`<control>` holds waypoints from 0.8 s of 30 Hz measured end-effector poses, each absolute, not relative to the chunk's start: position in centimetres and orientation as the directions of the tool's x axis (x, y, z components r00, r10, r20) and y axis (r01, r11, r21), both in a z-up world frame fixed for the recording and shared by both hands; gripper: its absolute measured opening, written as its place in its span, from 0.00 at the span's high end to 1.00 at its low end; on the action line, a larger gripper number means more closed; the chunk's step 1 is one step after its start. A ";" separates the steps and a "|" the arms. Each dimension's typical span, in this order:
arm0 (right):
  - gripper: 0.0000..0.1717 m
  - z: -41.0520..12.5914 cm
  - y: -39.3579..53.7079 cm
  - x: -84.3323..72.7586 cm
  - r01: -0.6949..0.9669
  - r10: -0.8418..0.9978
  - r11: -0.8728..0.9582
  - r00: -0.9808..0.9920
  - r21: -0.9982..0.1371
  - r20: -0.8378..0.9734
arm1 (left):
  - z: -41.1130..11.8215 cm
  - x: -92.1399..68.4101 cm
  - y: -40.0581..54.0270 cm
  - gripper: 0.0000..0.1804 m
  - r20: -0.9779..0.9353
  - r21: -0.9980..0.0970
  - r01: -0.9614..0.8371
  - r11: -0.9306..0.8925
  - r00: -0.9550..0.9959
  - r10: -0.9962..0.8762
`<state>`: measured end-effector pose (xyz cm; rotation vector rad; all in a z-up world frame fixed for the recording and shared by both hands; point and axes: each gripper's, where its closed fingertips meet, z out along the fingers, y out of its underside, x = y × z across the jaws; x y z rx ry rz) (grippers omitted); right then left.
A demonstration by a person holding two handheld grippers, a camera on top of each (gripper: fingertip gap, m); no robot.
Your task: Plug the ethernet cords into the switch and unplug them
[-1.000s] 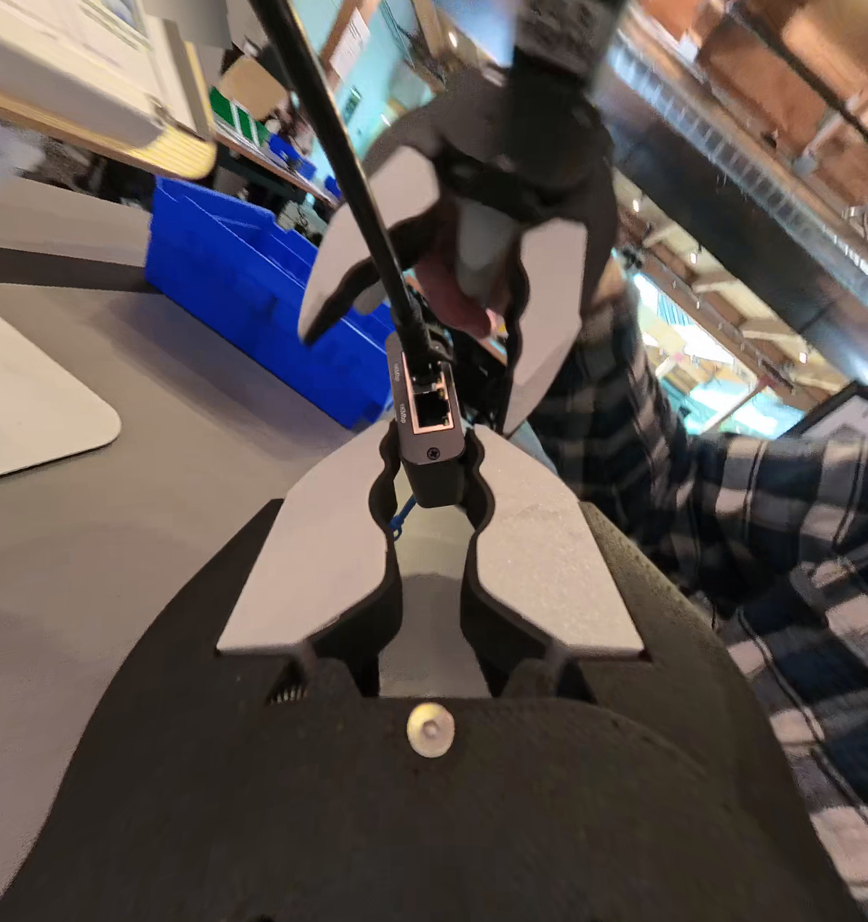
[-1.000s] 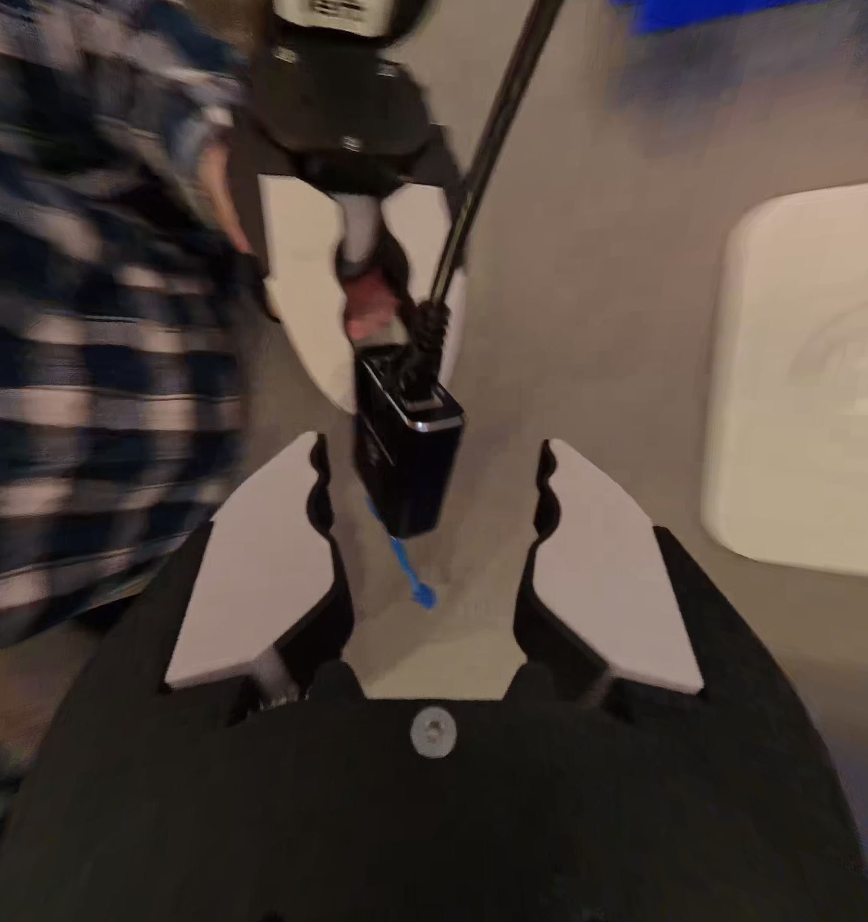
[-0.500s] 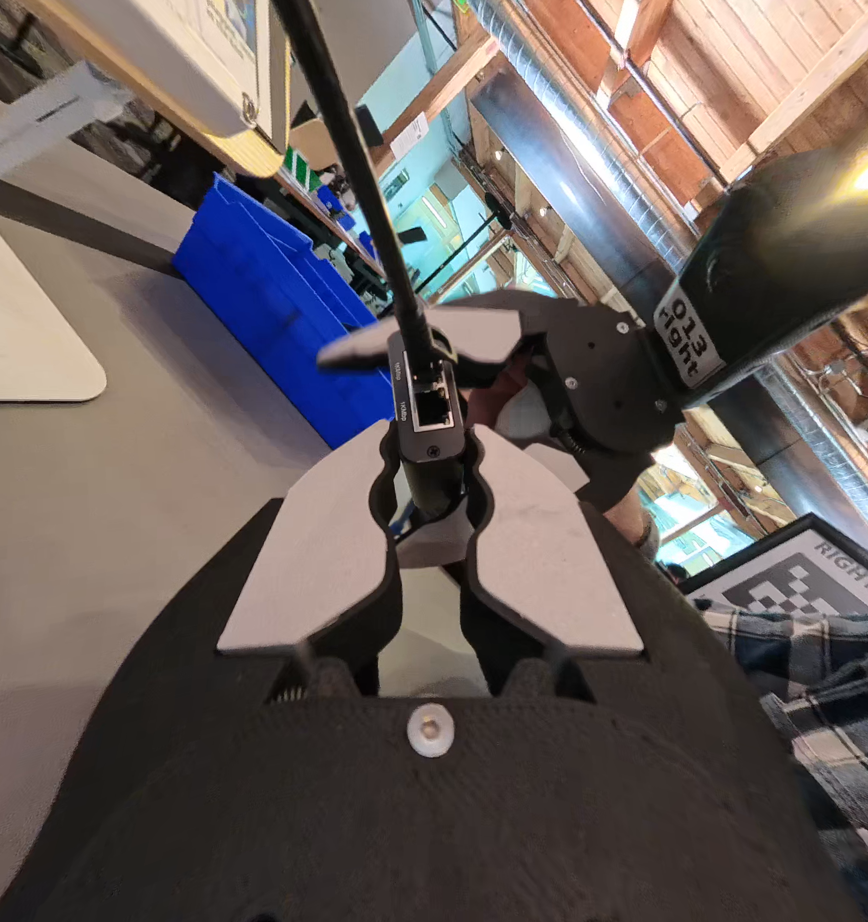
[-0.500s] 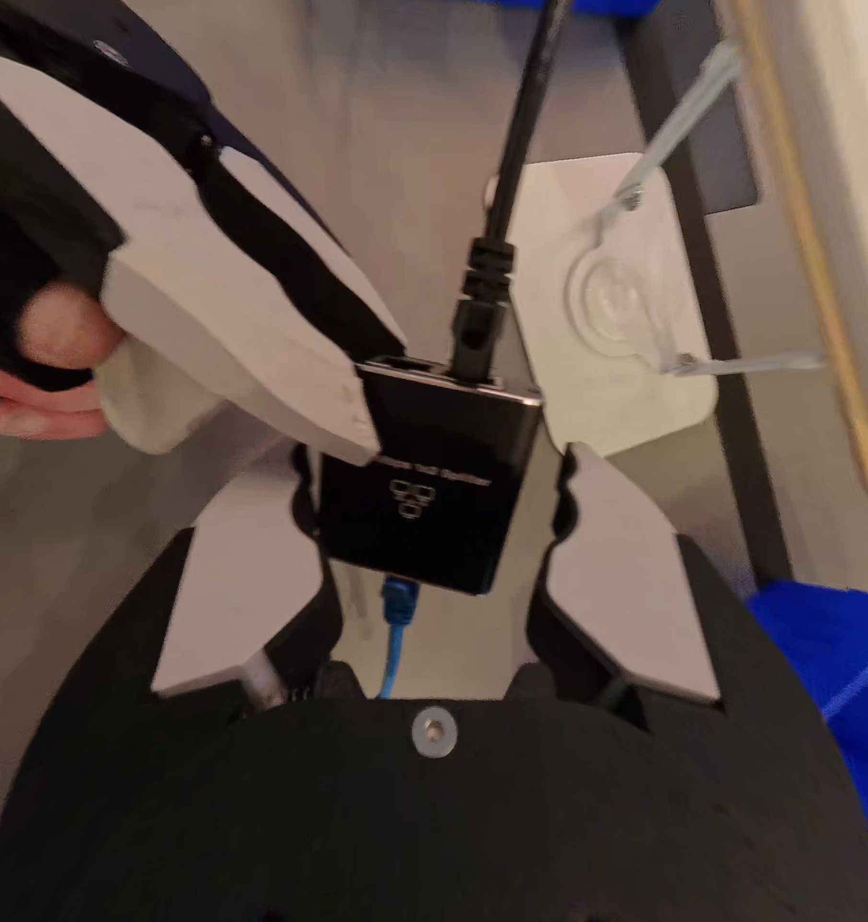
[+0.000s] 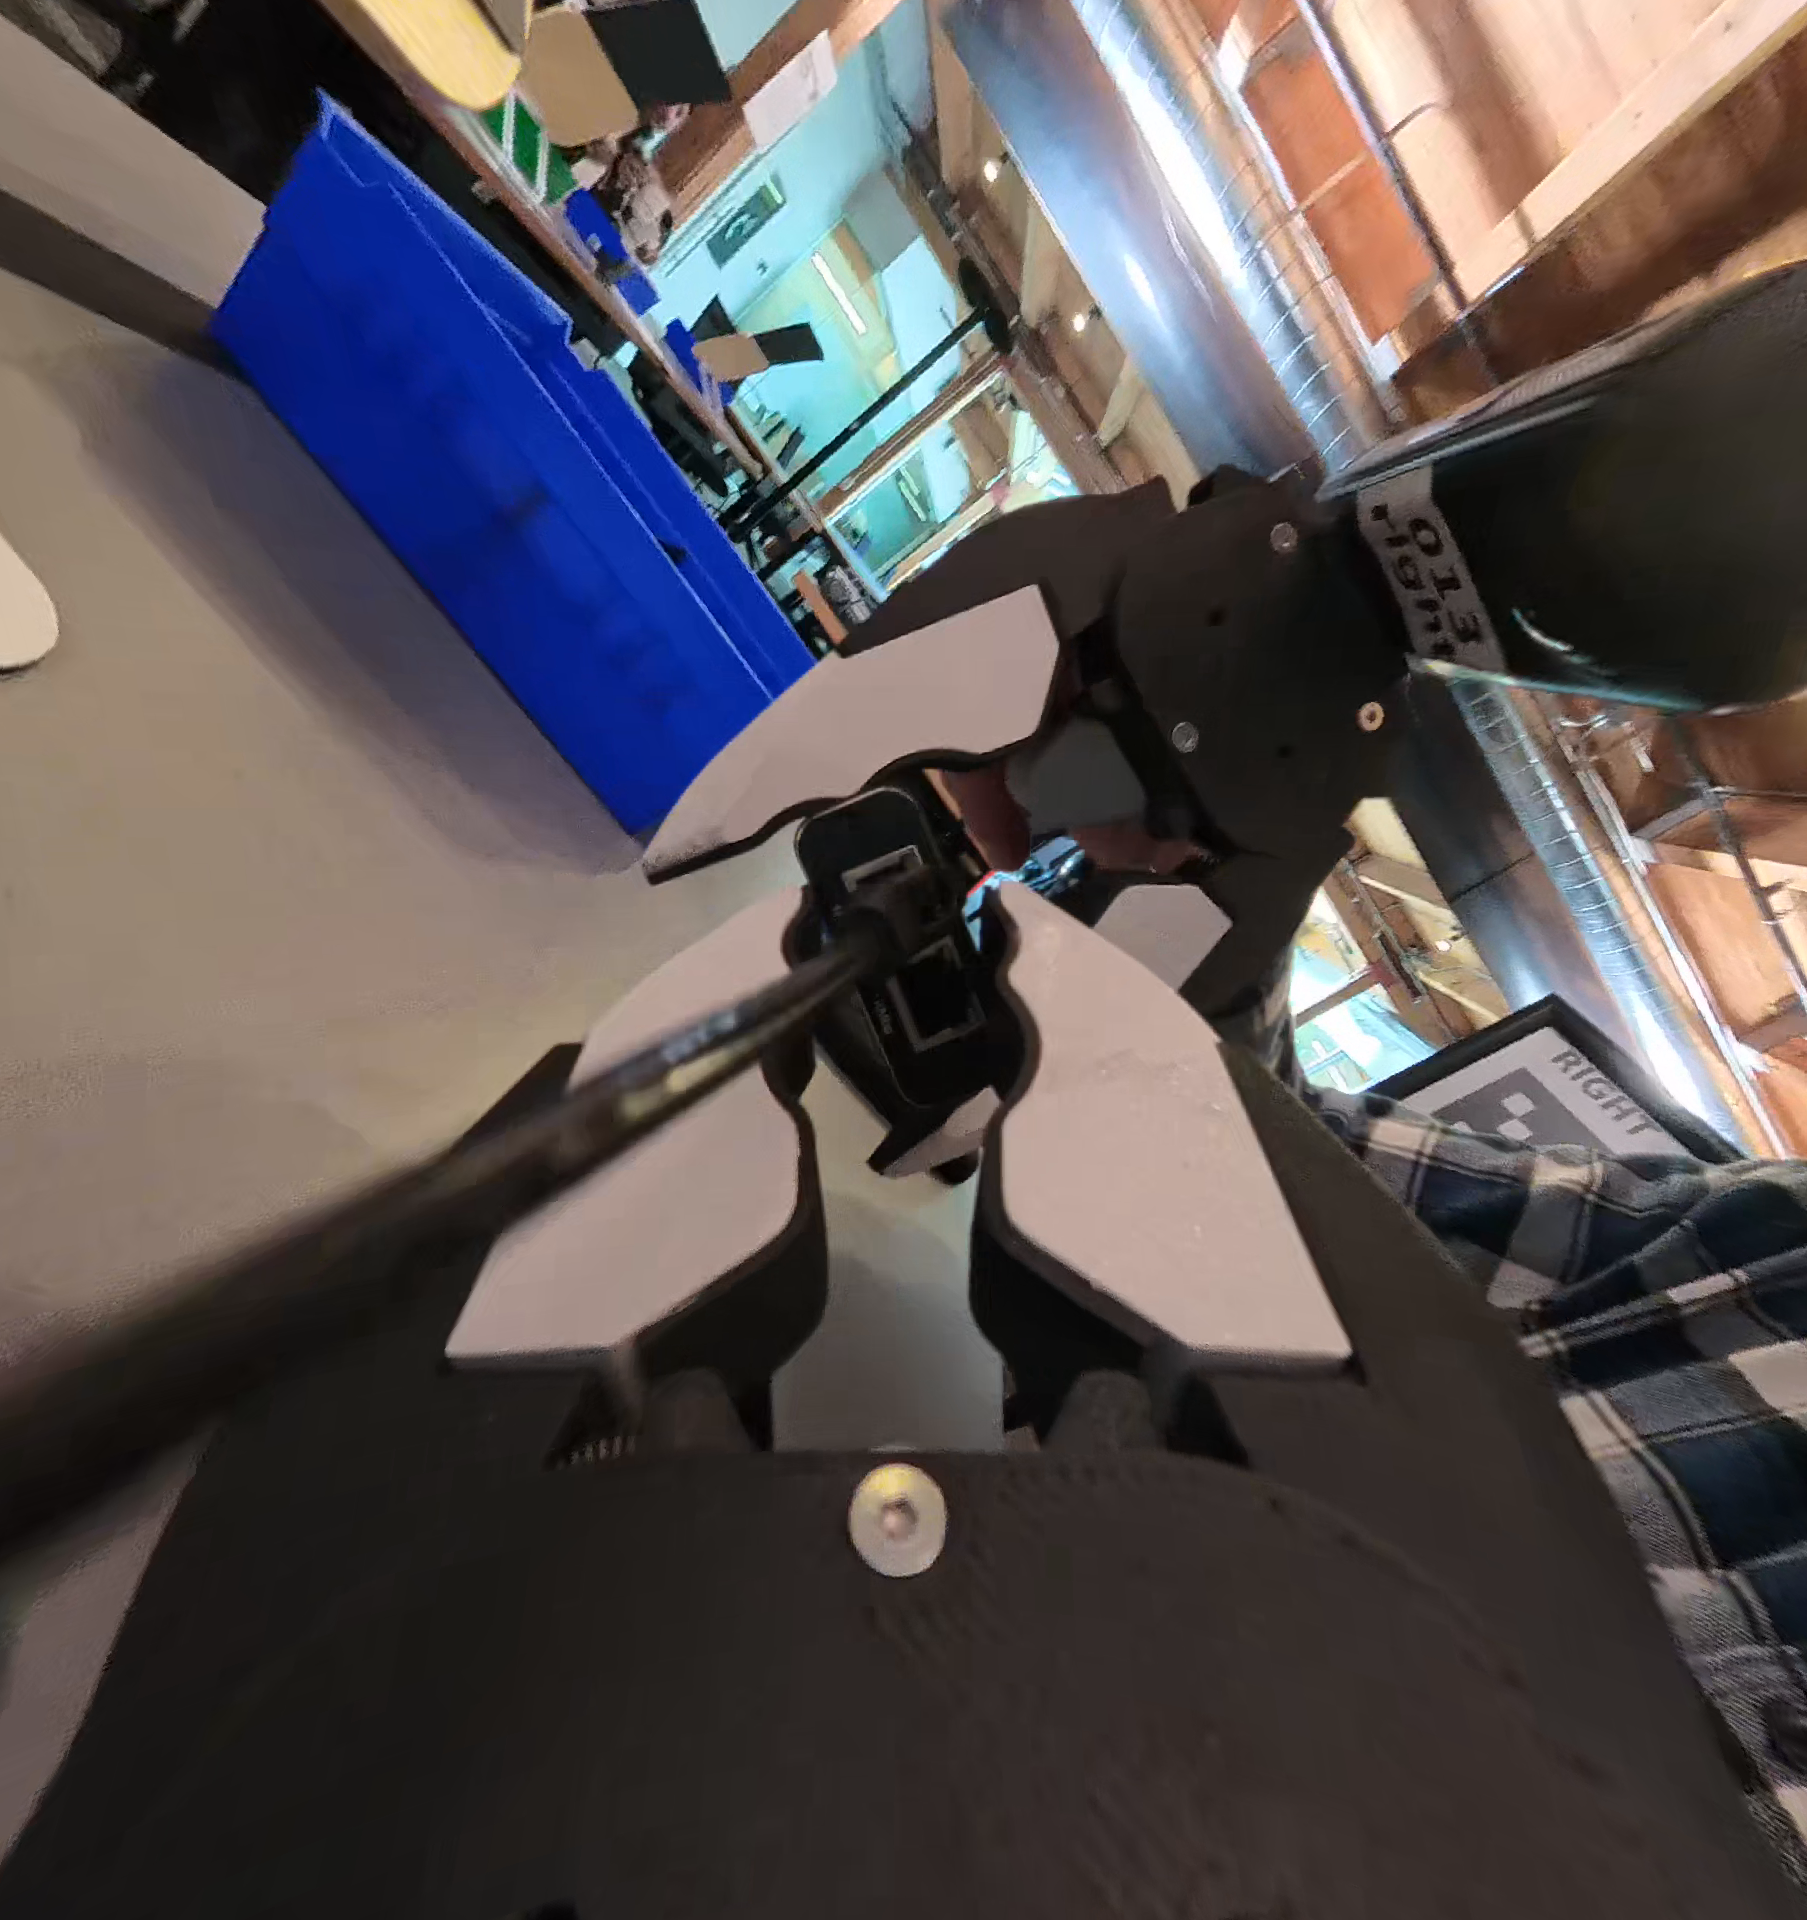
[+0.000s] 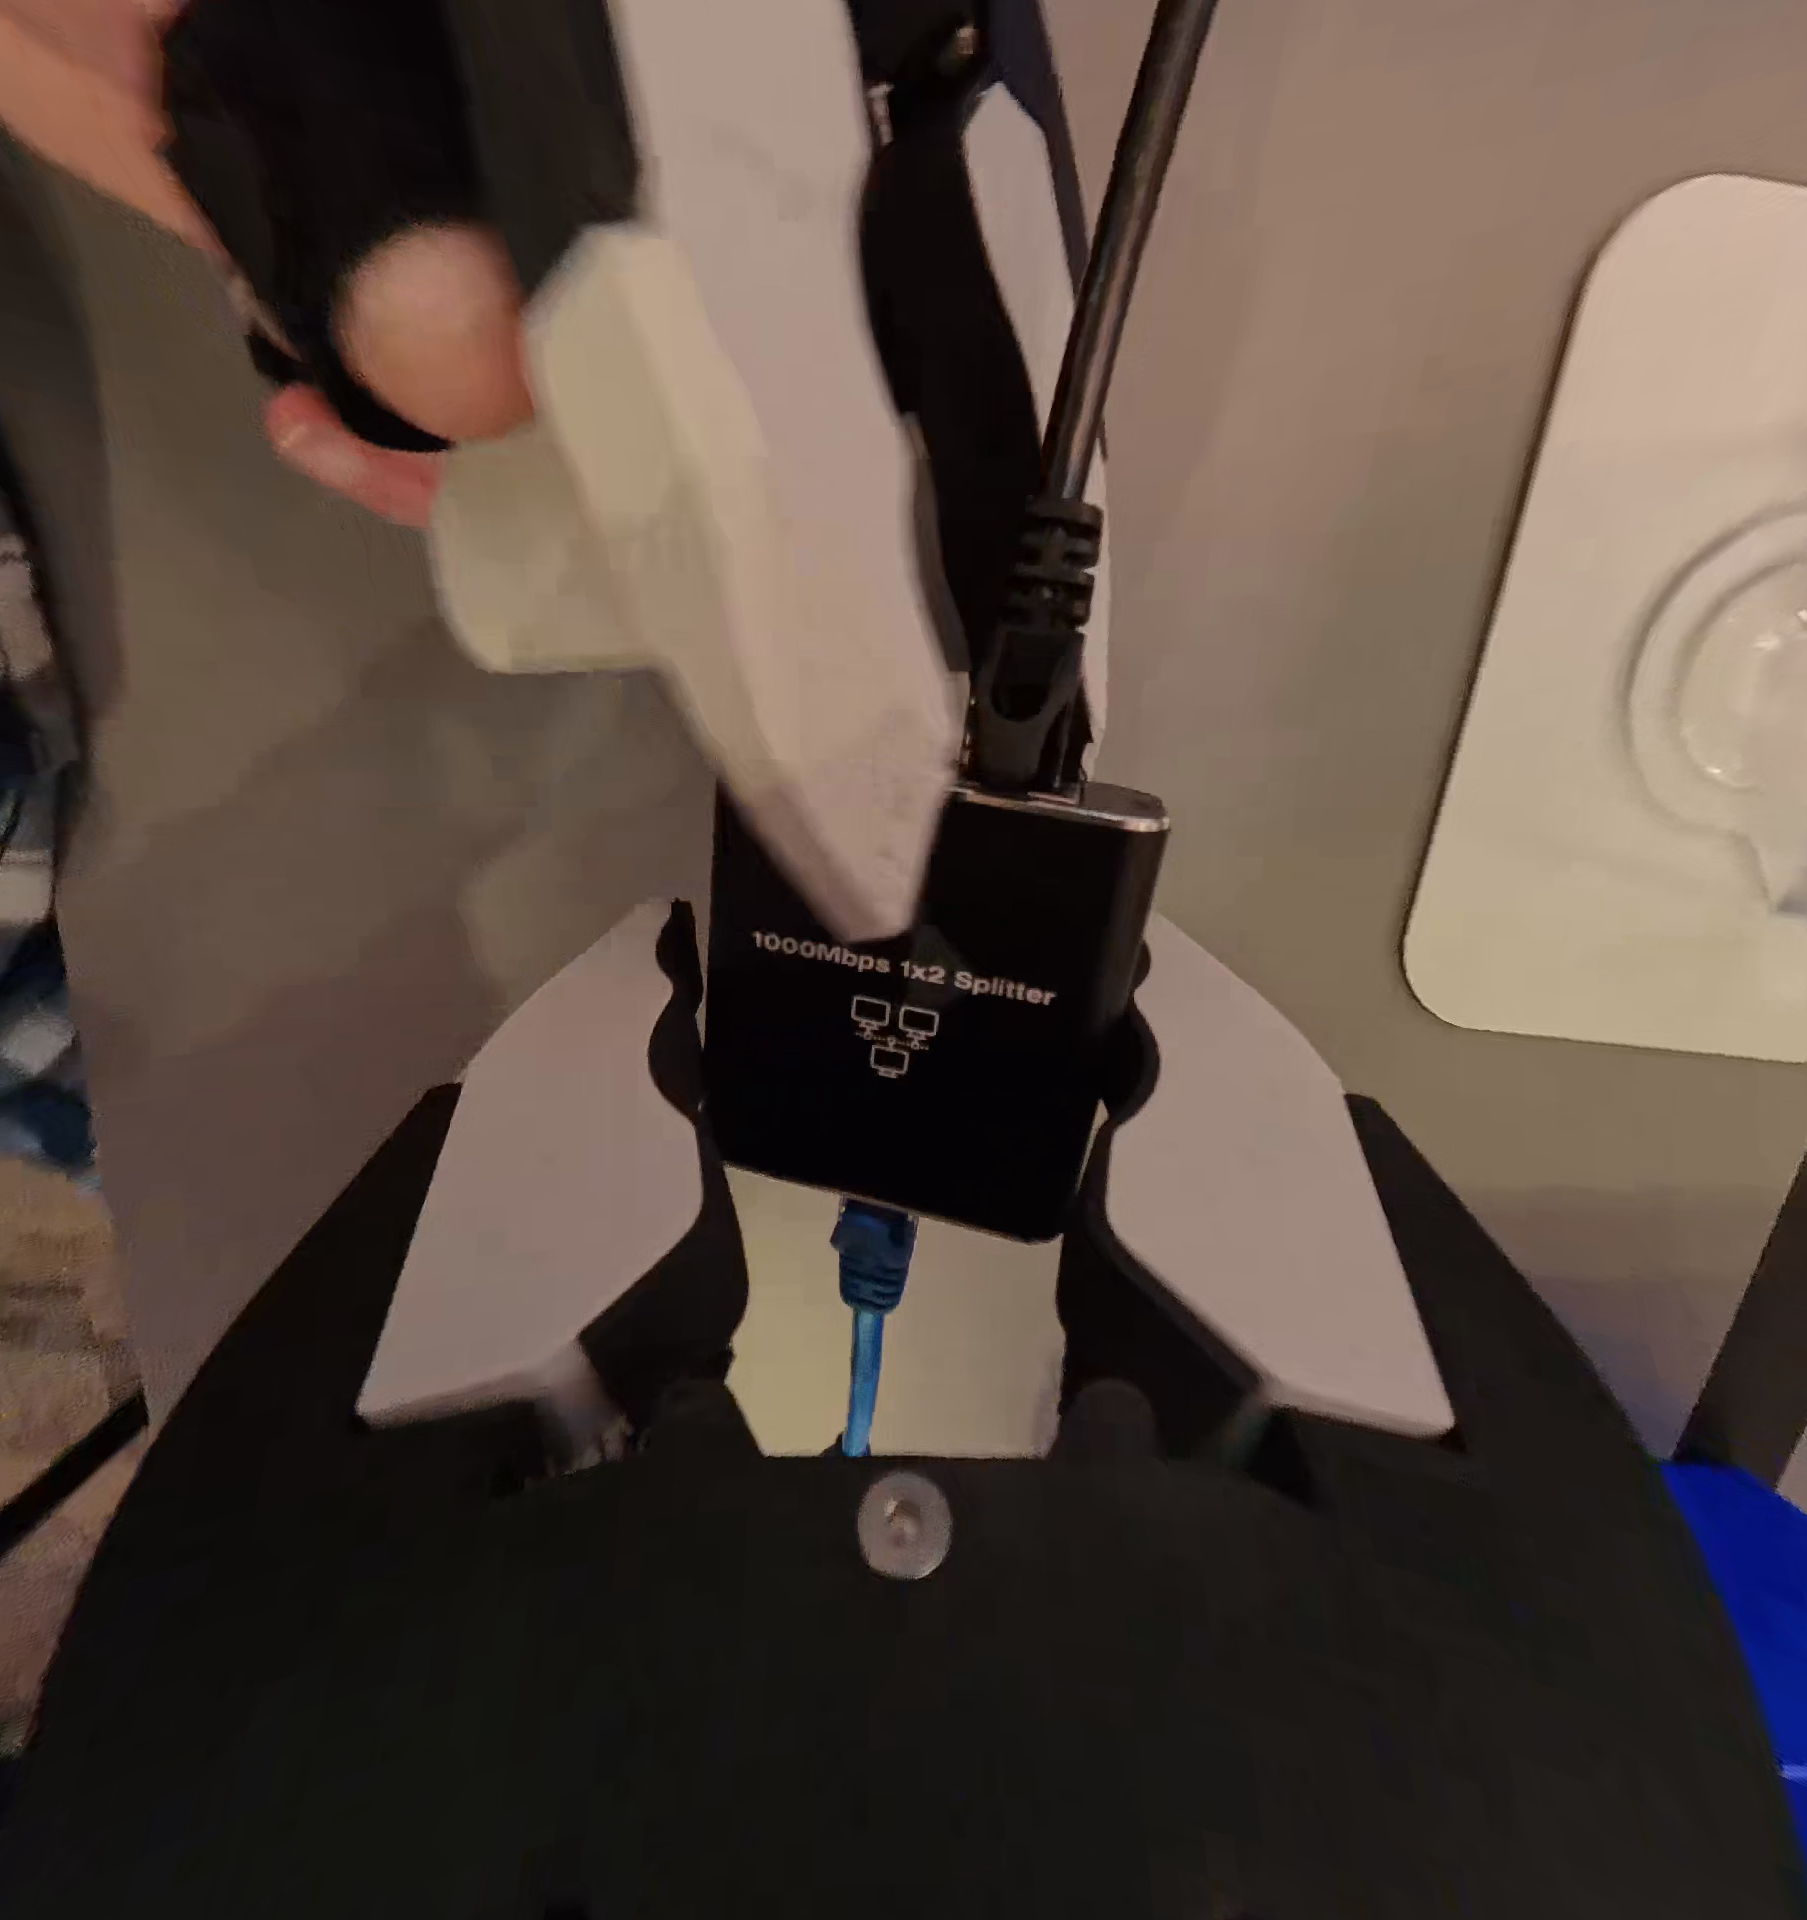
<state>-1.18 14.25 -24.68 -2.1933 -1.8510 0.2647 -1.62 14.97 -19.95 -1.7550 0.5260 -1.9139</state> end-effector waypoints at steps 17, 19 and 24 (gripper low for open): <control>0.56 -26.4 16.3 -0.2 0.933 0.915 -0.238 0.308 -0.270 0.259 | -21.2 -0.9 15.9 0.88 0.874 -0.481 0.183 -0.858 0.019 -0.486; 0.56 -26.4 16.1 -0.2 0.935 0.924 -0.234 0.299 -0.265 0.237 | -21.1 -1.0 15.8 0.87 0.879 -0.470 0.189 -0.863 0.003 -0.478; 0.56 -25.9 14.5 -0.4 0.930 0.968 -0.213 0.242 -0.300 0.061 | -20.6 -1.1 14.8 0.85 0.853 -0.507 0.175 -0.844 -0.037 -0.520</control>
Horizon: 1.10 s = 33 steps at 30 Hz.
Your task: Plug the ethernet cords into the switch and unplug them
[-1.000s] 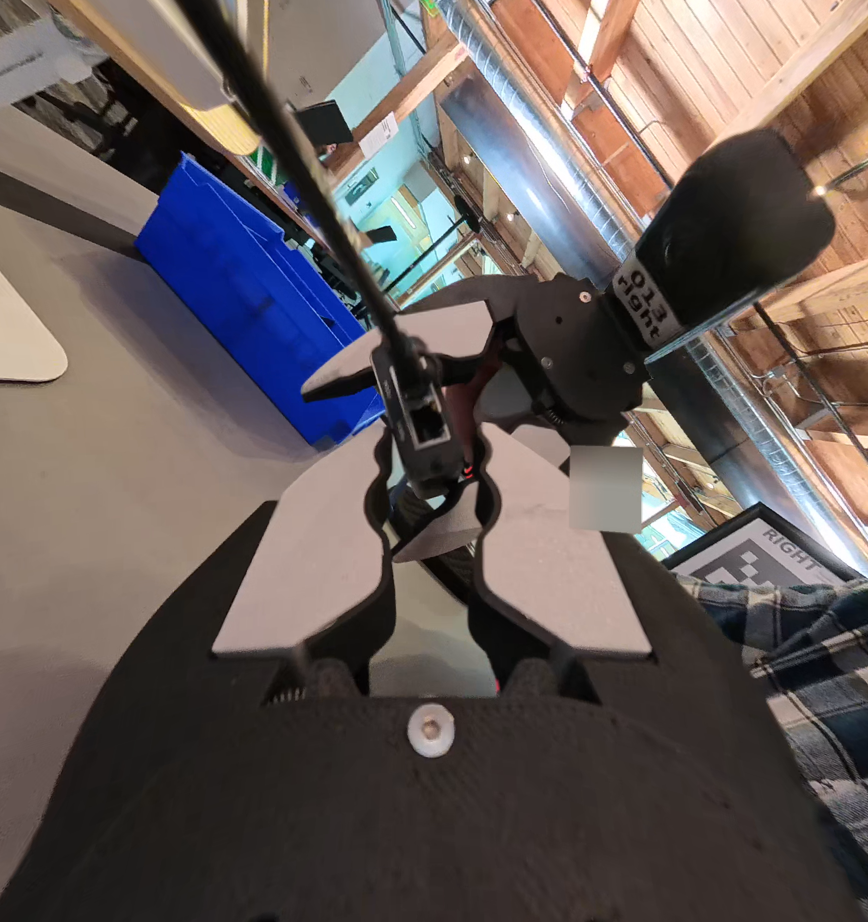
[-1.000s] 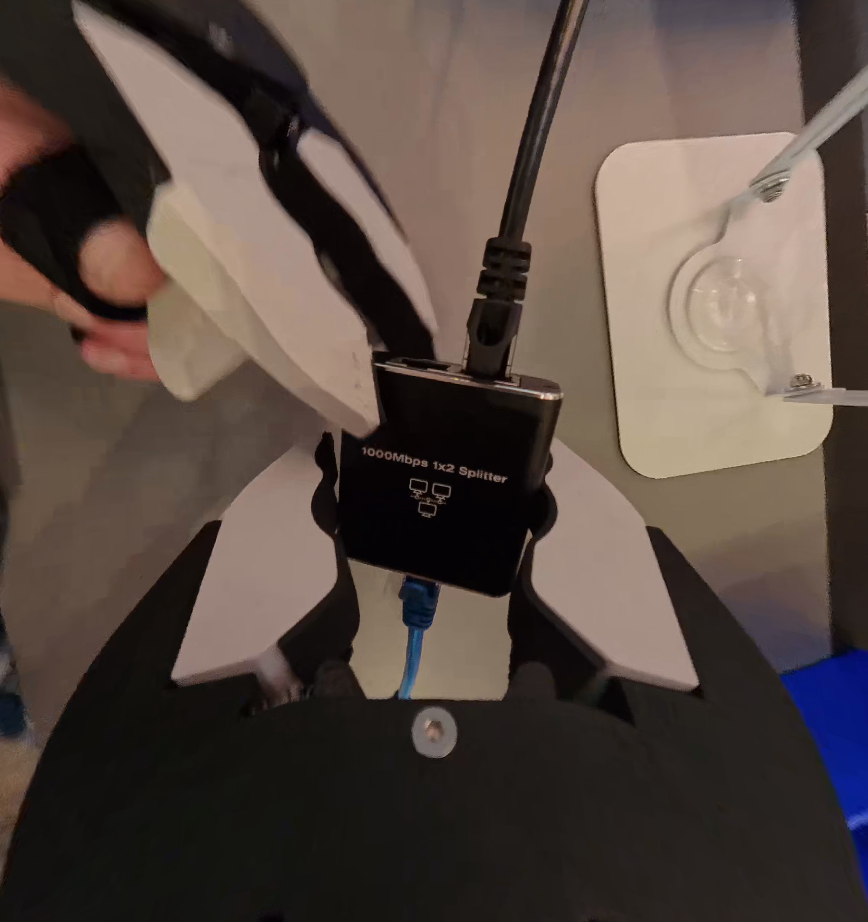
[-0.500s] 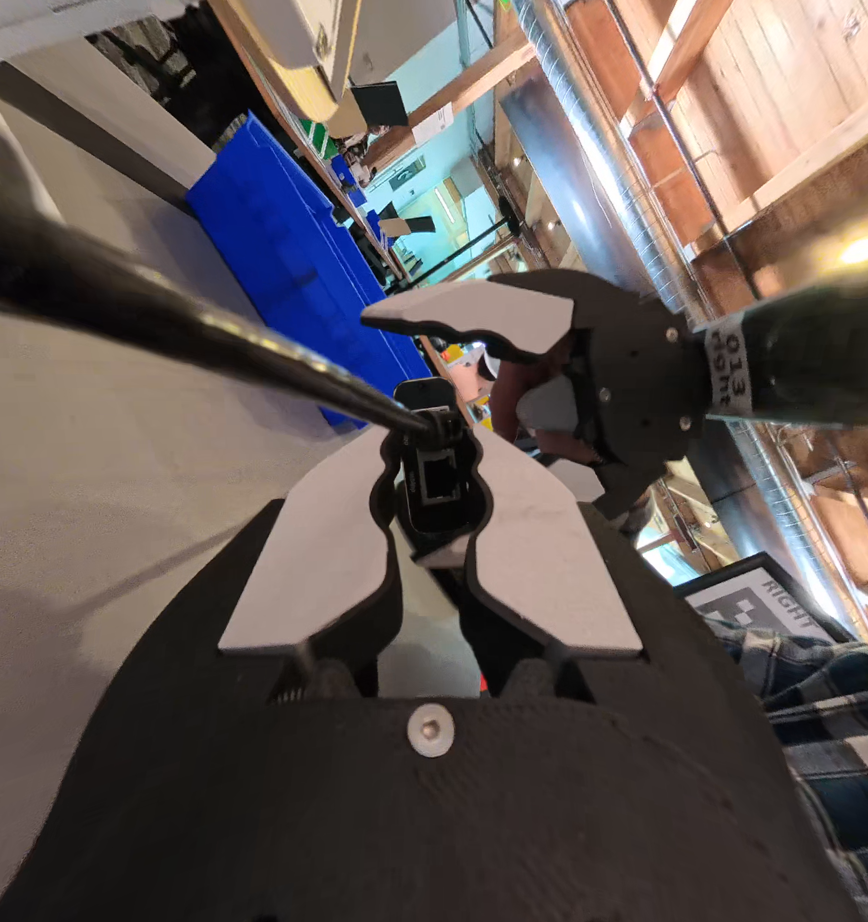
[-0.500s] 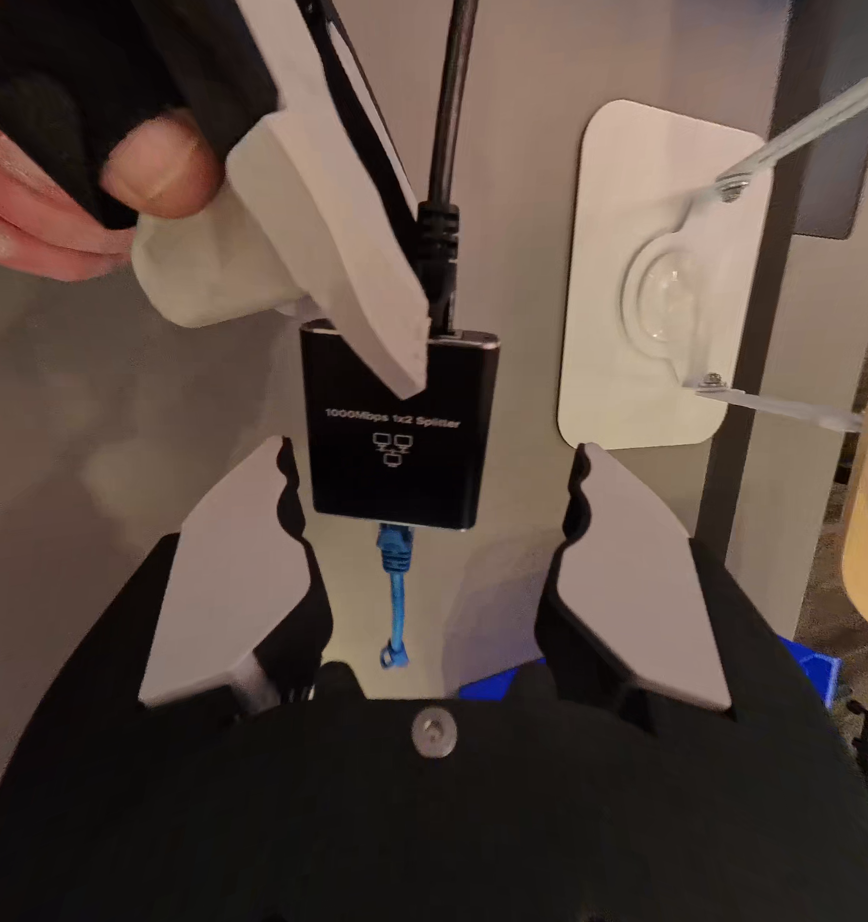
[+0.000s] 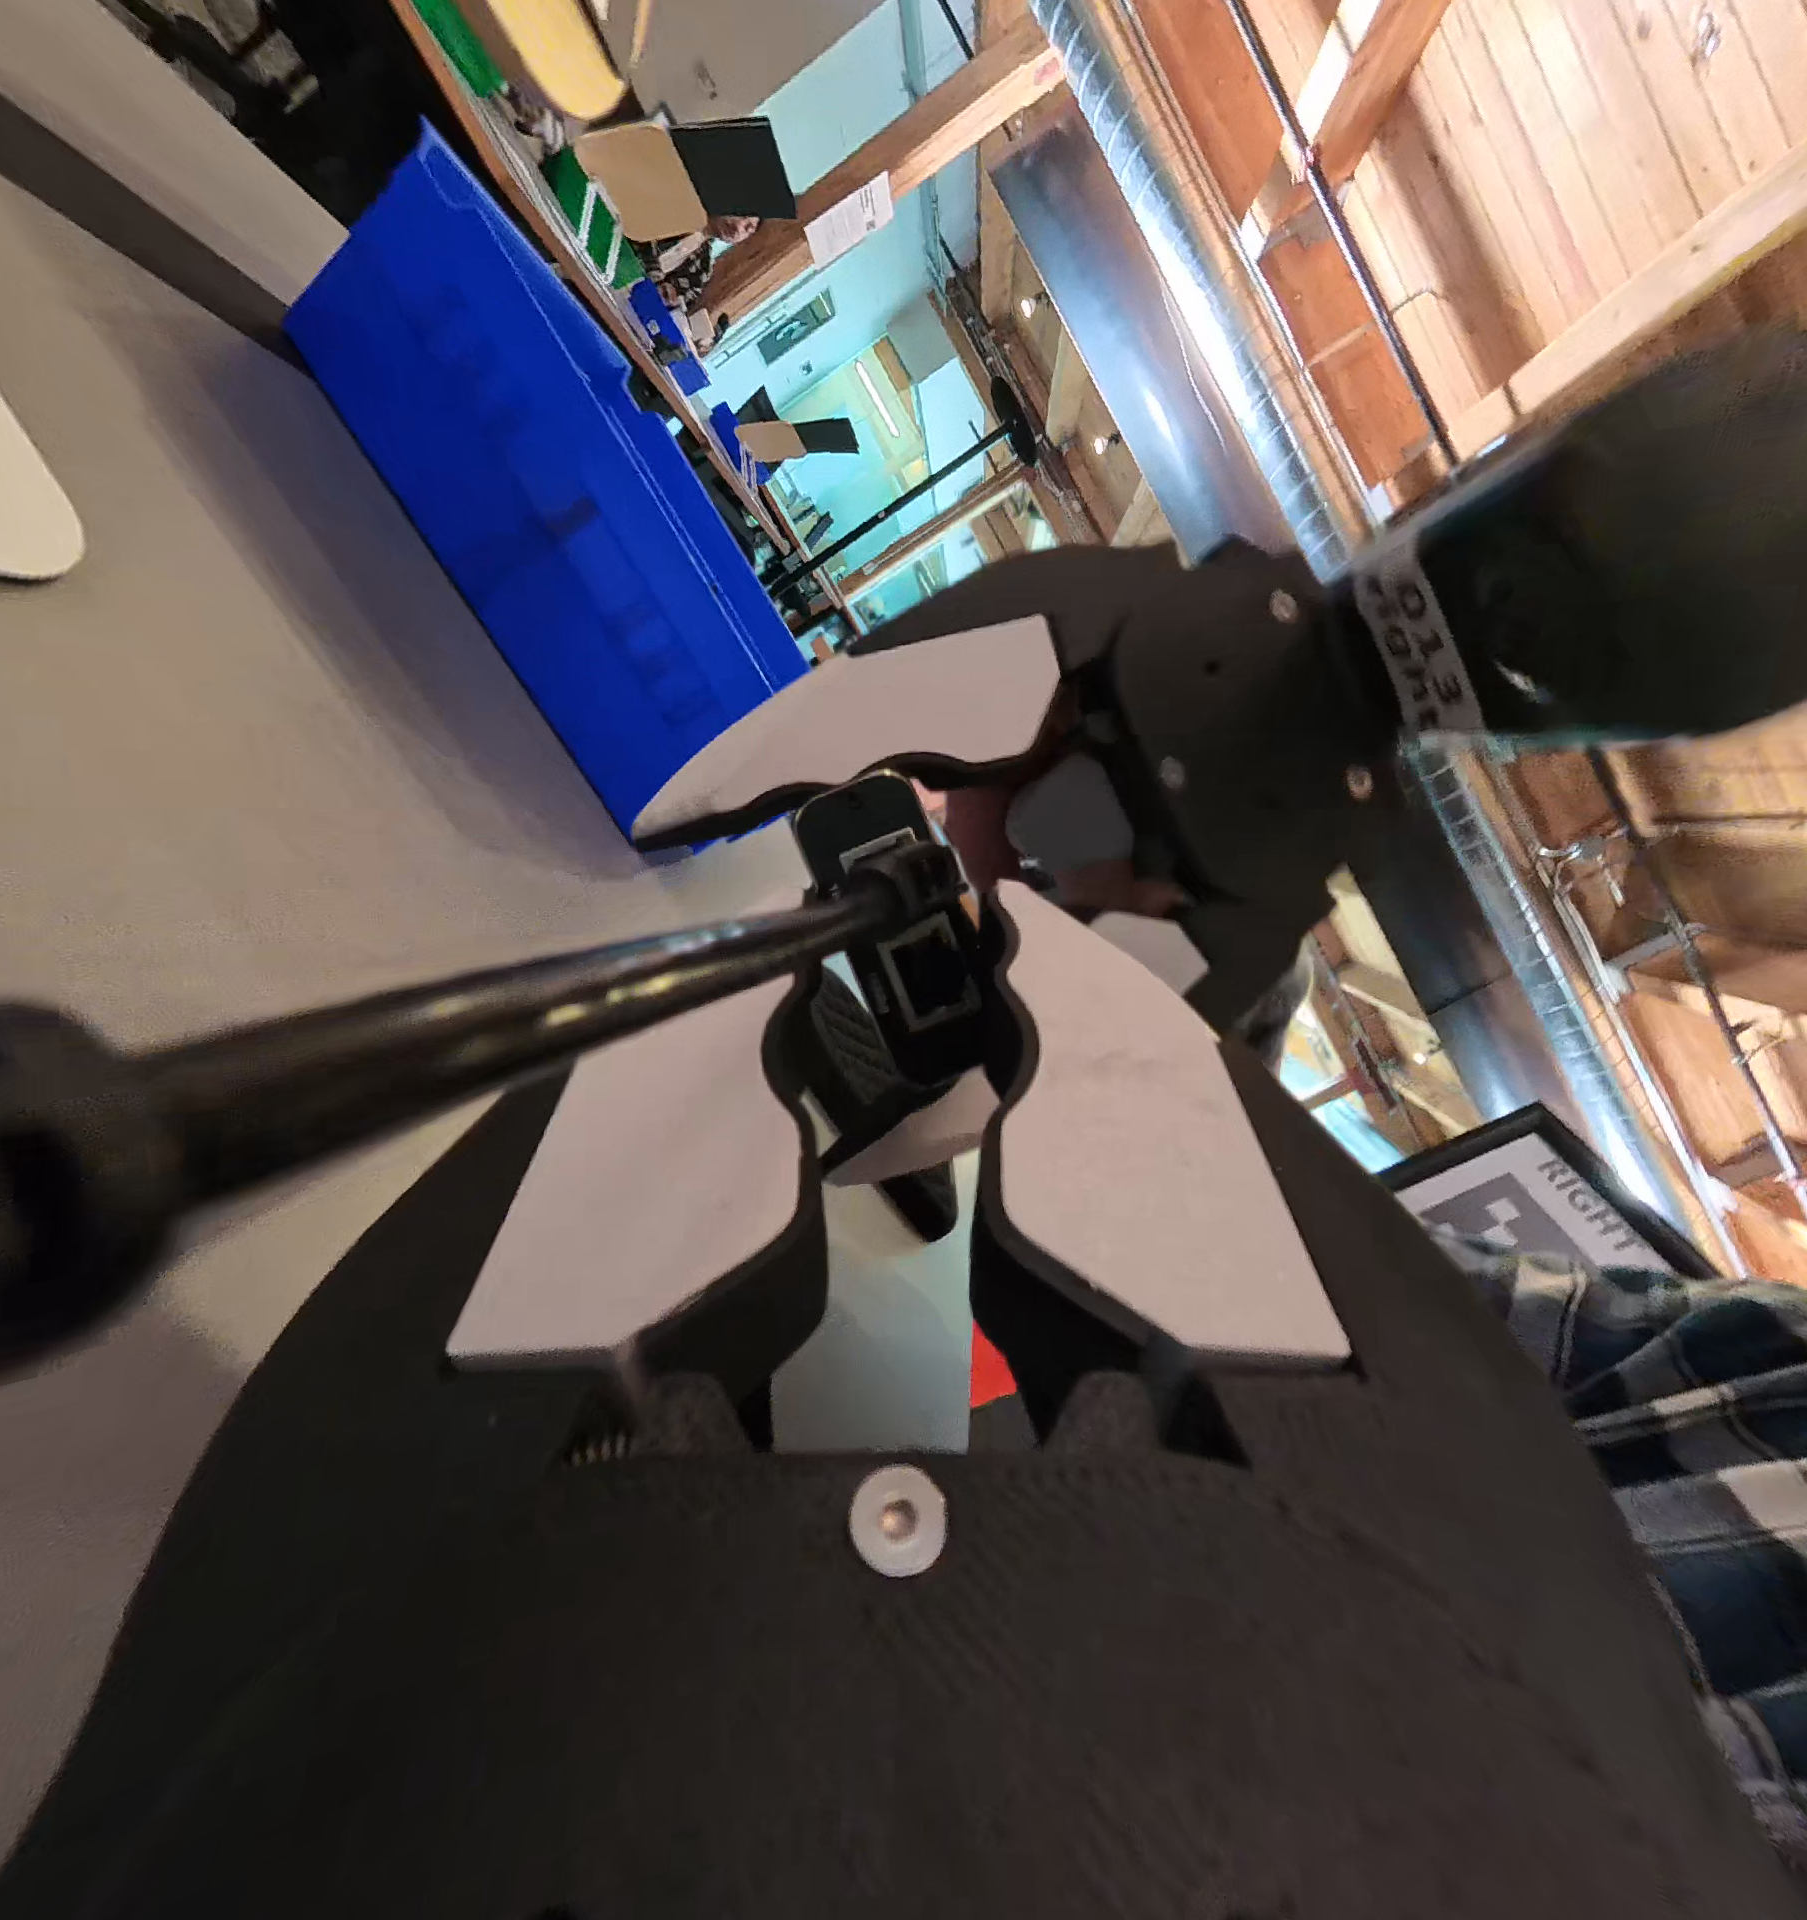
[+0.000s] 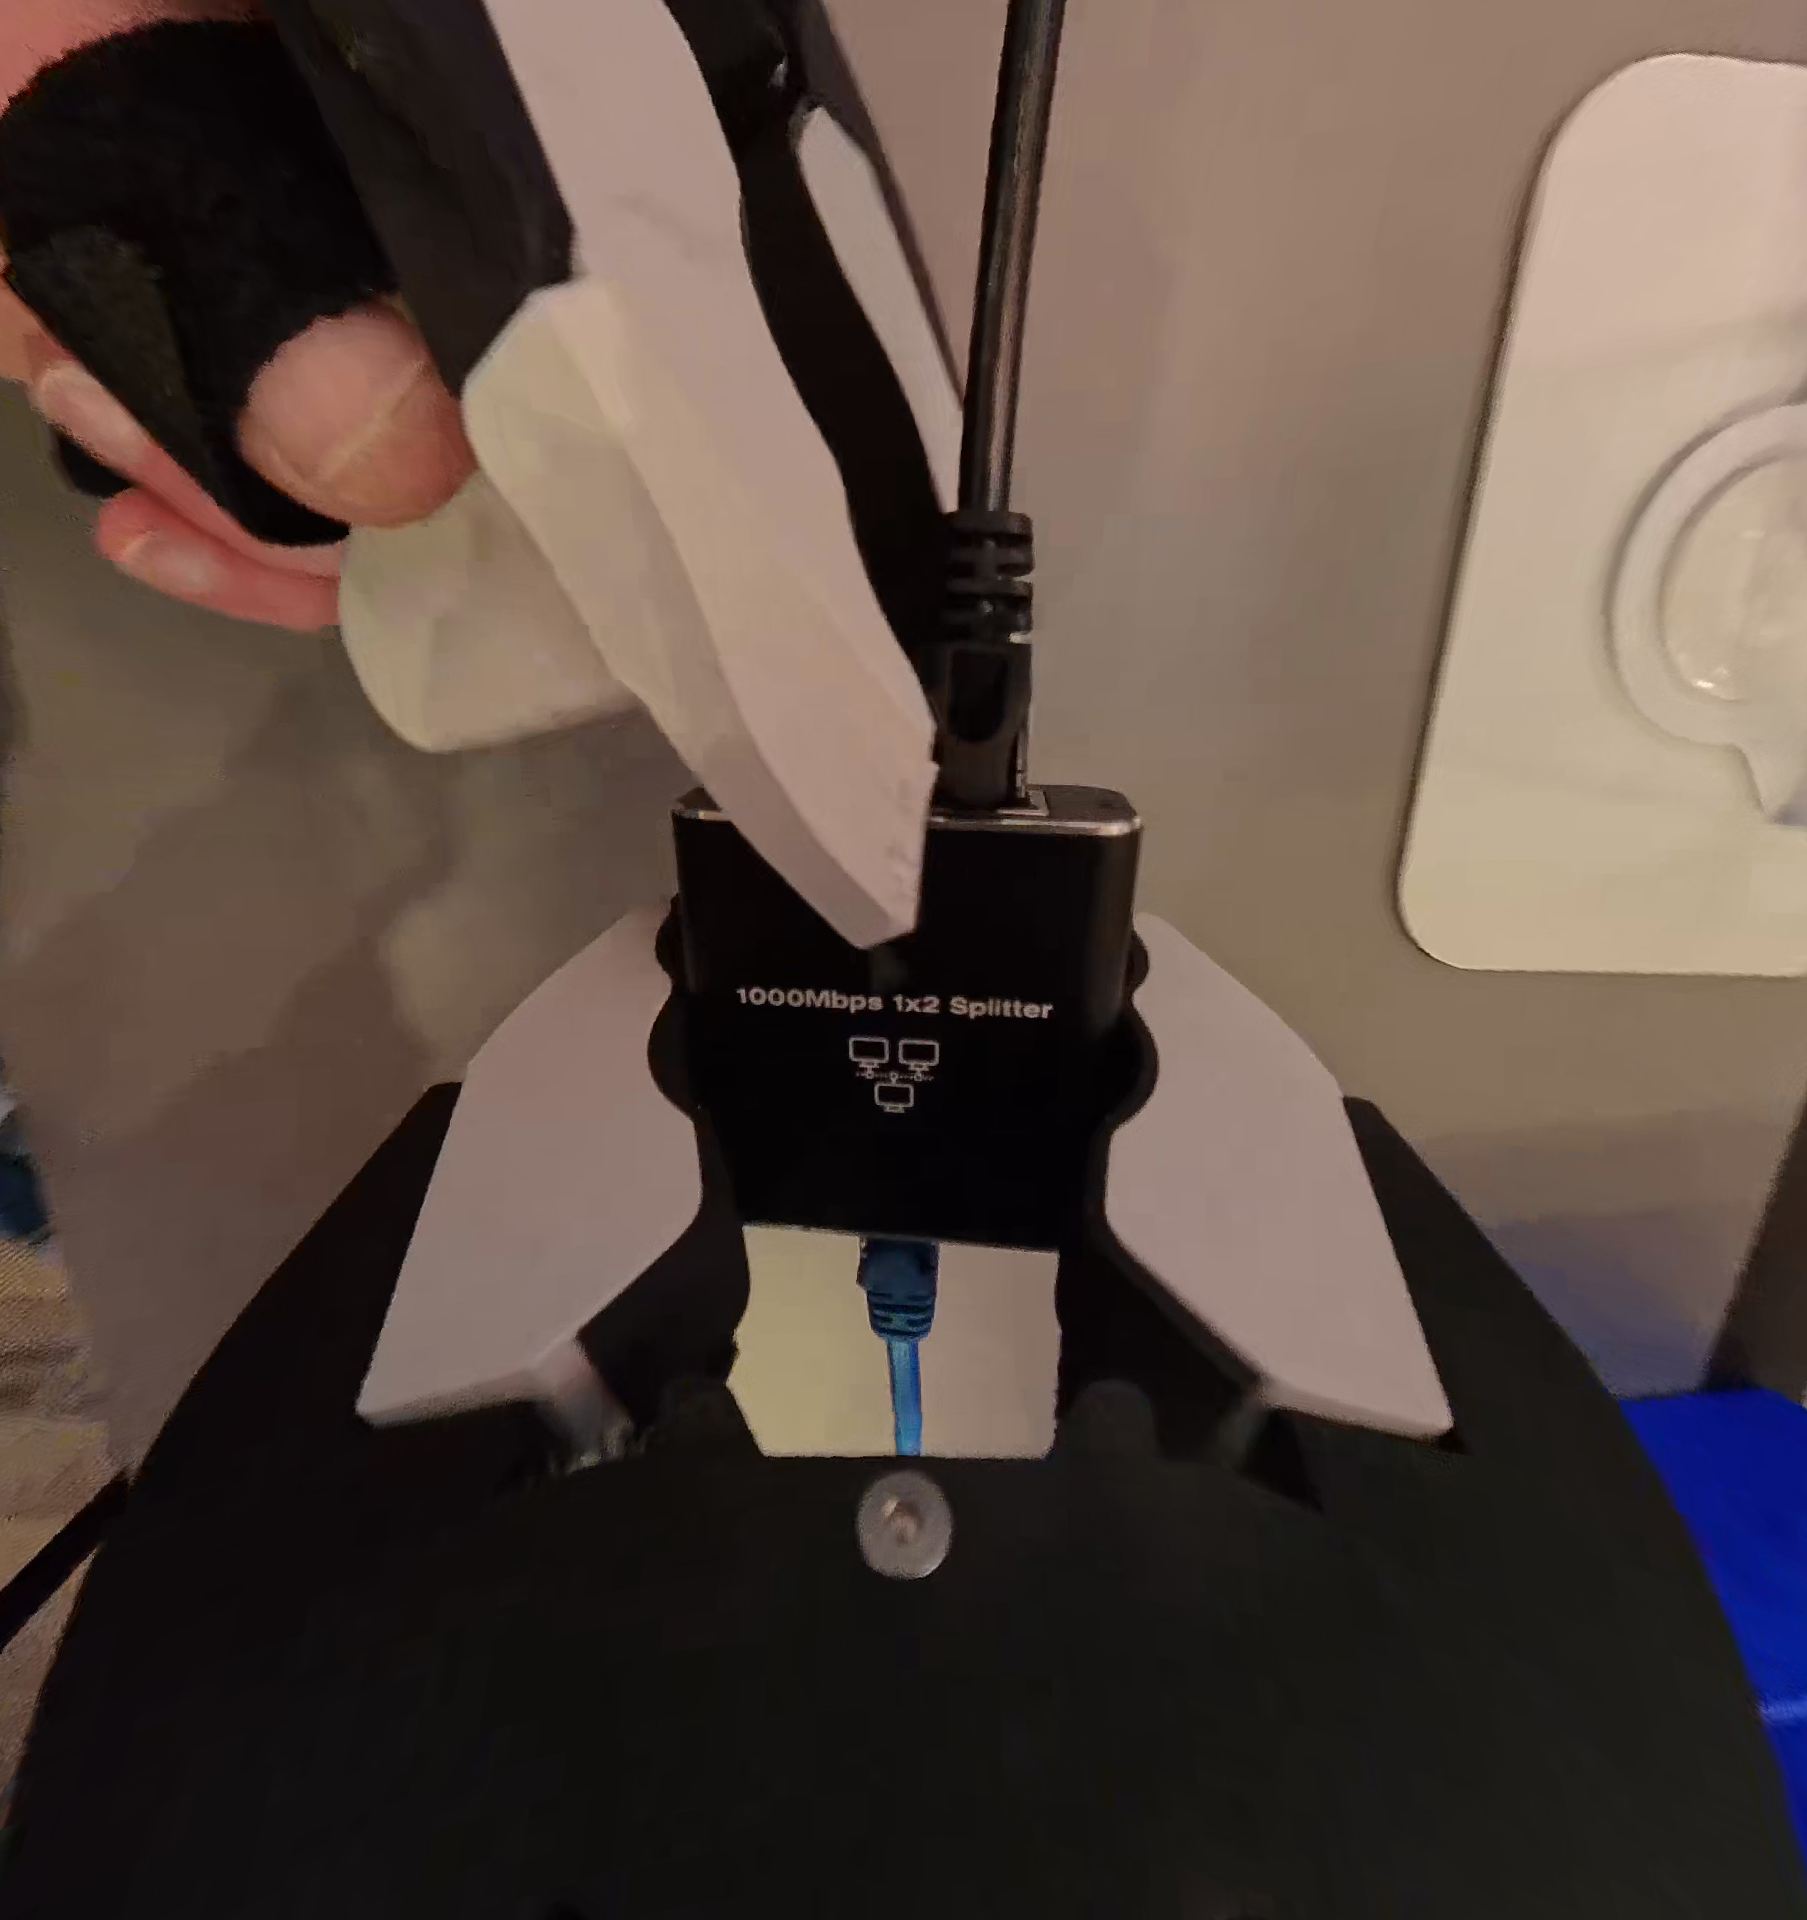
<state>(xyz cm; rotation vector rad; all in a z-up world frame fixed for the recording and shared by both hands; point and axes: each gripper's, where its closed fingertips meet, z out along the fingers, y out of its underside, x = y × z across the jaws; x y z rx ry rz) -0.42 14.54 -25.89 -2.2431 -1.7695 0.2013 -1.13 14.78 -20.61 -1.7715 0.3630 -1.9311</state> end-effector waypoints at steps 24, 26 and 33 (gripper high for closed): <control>0.56 -24.3 14.1 3.0 0.903 0.962 -0.243 0.176 -0.354 -0.210 | -16.7 -27.4 28.5 0.80 -0.405 -0.844 -0.536 -0.003 0.641 -0.652; 0.56 -24.6 14.1 3.1 0.905 0.961 -0.246 0.181 -0.346 -0.209 | -16.7 -29.1 31.6 0.79 -0.495 -0.777 -0.630 0.017 0.594 -0.634; 0.56 -24.8 13.7 3.1 0.892 0.954 -0.271 0.199 -0.361 -0.224 | -22.0 -31.7 38.7 0.83 -0.565 -0.534 -0.844 0.038 0.323 -0.759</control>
